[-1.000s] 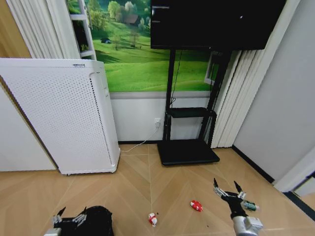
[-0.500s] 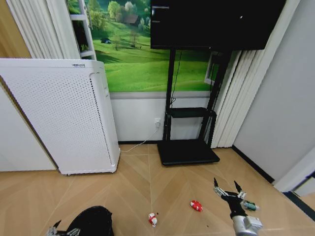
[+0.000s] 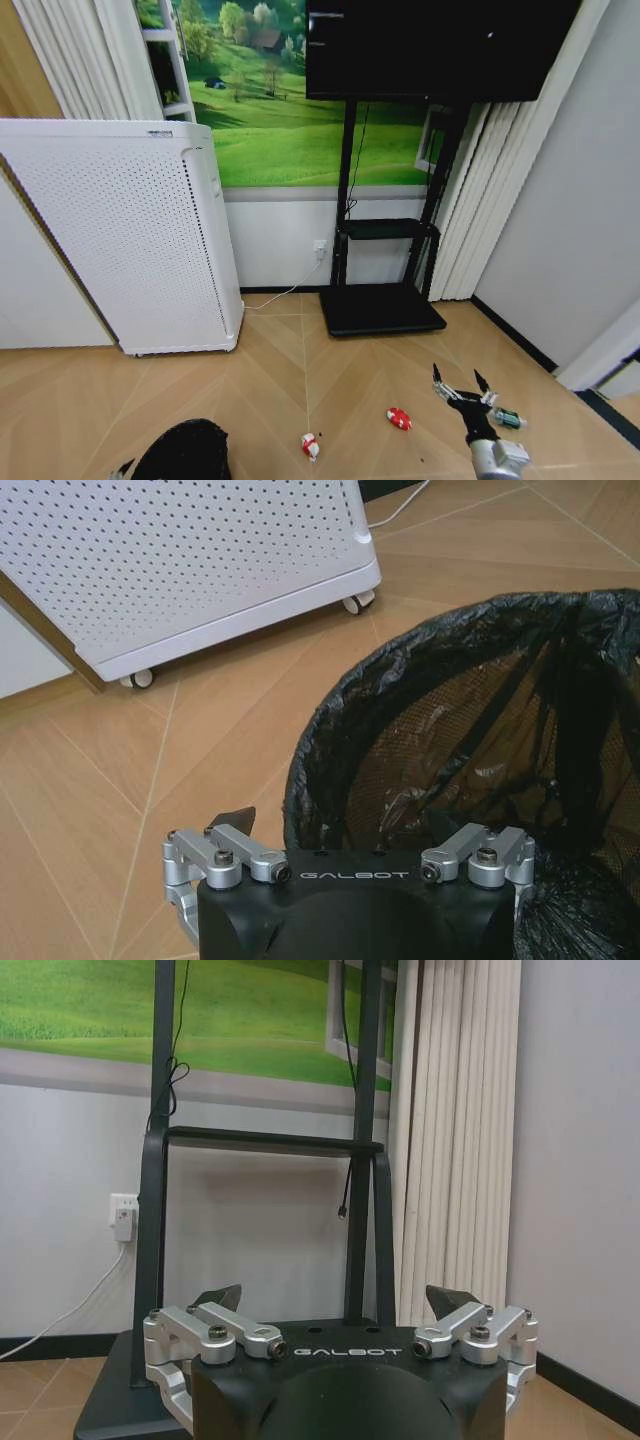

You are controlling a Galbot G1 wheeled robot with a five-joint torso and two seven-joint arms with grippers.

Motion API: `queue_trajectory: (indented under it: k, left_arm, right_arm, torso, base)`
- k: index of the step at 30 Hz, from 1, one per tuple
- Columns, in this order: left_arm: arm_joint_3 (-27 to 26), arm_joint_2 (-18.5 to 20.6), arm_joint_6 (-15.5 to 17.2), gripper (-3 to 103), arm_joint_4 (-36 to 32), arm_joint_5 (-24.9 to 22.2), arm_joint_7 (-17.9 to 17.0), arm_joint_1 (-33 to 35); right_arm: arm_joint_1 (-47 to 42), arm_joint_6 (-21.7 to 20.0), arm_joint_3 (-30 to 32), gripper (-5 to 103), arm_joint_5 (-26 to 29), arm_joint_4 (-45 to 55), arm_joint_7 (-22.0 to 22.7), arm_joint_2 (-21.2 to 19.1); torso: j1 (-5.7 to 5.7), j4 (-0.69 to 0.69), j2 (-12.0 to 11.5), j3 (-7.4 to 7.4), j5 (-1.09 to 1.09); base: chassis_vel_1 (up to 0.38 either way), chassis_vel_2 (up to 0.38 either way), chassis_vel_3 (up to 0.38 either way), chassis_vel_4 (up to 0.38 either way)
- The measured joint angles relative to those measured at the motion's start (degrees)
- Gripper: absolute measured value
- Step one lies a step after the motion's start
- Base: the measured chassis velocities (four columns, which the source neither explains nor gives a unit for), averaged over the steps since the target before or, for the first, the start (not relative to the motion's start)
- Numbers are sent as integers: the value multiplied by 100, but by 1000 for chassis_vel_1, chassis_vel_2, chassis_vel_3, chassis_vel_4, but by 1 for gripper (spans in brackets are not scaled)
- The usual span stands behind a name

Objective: Pick up the trash bin and place the garbage on the floor into it.

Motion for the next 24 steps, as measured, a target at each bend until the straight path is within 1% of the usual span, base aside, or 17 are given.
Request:
queue_trajectory:
  k: [5, 10, 11, 12, 13, 15, 16, 18, 19, 23, 24]
  left_arm:
    - [186, -60, -89, 93, 260, -19, 57, -160]
    - [231, -92, -116, 93, 309, -16, 58, -207]
    - [248, -106, -129, 96, 320, -12, 58, -224]
    - [251, -109, -133, 93, 322, -8, 59, -230]
    - [251, -109, -133, 93, 322, -8, 59, -230]
    - [252, -109, -154, 86, 323, -5, 73, -233]
    - [252, -109, -154, 86, 323, -5, 73, -233]
    - [238, -101, -182, 78, 318, -5, 105, -233]
    - [238, -101, -182, 78, 318, -5, 105, -233]
    - [229, -103, -204, 64, 272, -6, 127, -211]
    - [229, -103, -204, 64, 272, -6, 127, -211]
  right_arm:
    - [-9, -2, -25, 100, -55, -23, 9, 5]
    - [-18, -2, -25, 100, -57, -30, 10, -5]
    - [-25, -2, -21, 100, -57, -33, 10, -10]
    - [-25, -2, -20, 100, -57, -33, 10, -12]
    - [-25, -2, -20, 100, -57, -33, 10, -12]
    - [-26, 2, -14, 100, -56, -33, 10, -17]
    - [-26, 2, -14, 100, -56, -33, 10, -17]
    - [-21, 20, -14, 100, -57, -33, 11, -17]
    - [-21, 20, -14, 100, -57, -33, 11, -17]
    - [-23, 51, -29, 100, -89, -37, 13, 11]
    - [-23, 51, -29, 100, -89, -37, 13, 11]
  torso:
    - [0, -1, 1, 0, 3]
    - [0, 0, 2, 0, 8]
    - [0, 0, 2, 0, 9]
    - [0, 0, 3, 0, 7]
    - [0, 0, 3, 0, 7]
    - [0, -1, 3, 0, 5]
    - [0, -1, 3, 0, 5]
    - [0, 0, 3, 0, 2]
    - [0, 0, 3, 0, 2]
    - [0, 0, 2, 1, -1]
    - [0, 0, 2, 1, -1]
  base:
    - [0, 0, 0, 0]
    - [0, 0, 0, 0]
    - [0, 0, 0, 0]
    - [0, 0, 0, 0]
    - [0, 0, 0, 0]
    - [0, 0, 0, 0]
    - [0, 0, 0, 0]
    - [0, 0, 0, 0]
    - [0, 0, 0, 0]
    - [0, 0, 0, 0]
    - [0, 0, 0, 0]
